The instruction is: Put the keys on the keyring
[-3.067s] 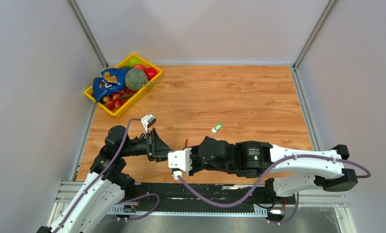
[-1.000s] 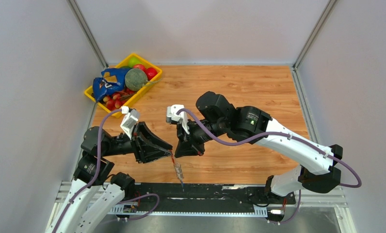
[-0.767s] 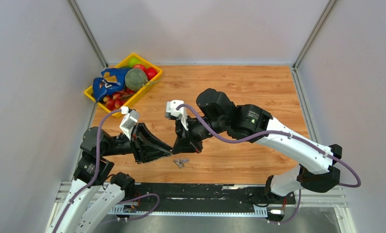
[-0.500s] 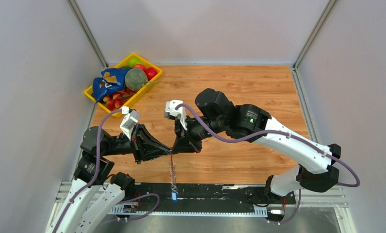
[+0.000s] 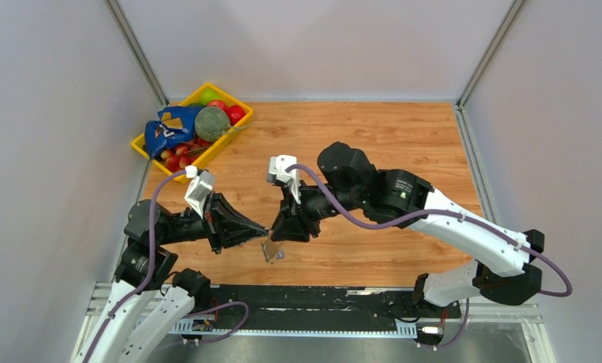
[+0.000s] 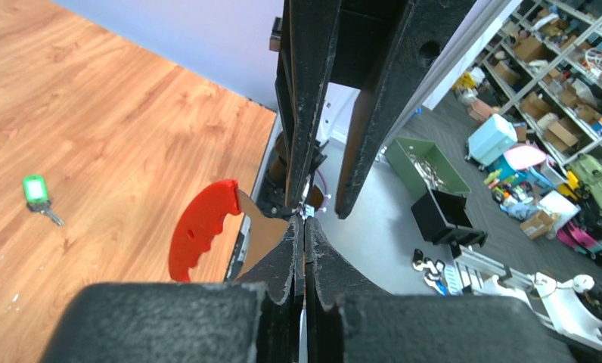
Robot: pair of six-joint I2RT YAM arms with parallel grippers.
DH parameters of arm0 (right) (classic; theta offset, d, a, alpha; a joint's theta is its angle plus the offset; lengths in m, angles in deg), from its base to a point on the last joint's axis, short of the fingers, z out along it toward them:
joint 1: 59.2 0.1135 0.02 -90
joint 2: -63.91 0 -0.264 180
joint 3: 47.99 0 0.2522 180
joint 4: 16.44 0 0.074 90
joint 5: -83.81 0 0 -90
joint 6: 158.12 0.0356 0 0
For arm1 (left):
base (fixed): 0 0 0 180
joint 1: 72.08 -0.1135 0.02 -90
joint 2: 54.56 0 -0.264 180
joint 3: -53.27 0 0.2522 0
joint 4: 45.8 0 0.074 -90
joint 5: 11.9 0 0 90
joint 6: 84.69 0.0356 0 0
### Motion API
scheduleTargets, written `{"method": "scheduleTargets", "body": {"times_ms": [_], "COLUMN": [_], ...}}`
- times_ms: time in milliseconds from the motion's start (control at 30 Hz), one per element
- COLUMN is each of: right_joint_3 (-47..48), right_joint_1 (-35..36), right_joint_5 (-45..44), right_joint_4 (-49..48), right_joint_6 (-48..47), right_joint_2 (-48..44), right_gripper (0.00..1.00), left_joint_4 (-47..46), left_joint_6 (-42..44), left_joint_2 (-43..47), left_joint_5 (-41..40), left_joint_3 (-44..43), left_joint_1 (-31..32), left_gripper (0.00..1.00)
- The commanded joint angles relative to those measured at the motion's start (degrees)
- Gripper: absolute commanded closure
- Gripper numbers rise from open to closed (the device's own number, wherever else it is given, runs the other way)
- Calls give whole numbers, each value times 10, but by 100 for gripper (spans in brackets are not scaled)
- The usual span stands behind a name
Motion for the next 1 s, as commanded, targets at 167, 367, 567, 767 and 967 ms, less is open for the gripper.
{"method": "scheduleTargets", "body": {"times_ms": [167, 367, 567, 767, 967], "right_joint_3": [-175, -264, -315, -347, -356], "right_joint_1": [0, 4, 18, 27, 30], "right_joint_5": [-51, -49, -82, -87, -67], "right_joint_4": [-226, -352, -463, -548, -583], "right_joint_6": [-35, -57, -73, -79, -86], "right_joint_2": [-156, -196, -208, -209, -213], "right_gripper": [59, 60, 63, 72, 75], "left_joint_4": [-205, -330, -393, -461, -492], "left_joint_6": [-97, -163, -180, -196, -205], "left_joint_2": [42, 60, 78, 101, 107], "left_joint_5": [-62, -95, -127, -156, -152], "left_joint_3": [37, 87, 116, 147, 161], "left_joint_1": [1, 1, 1, 0, 1], "left_gripper": [100, 100, 100, 100, 100]}}
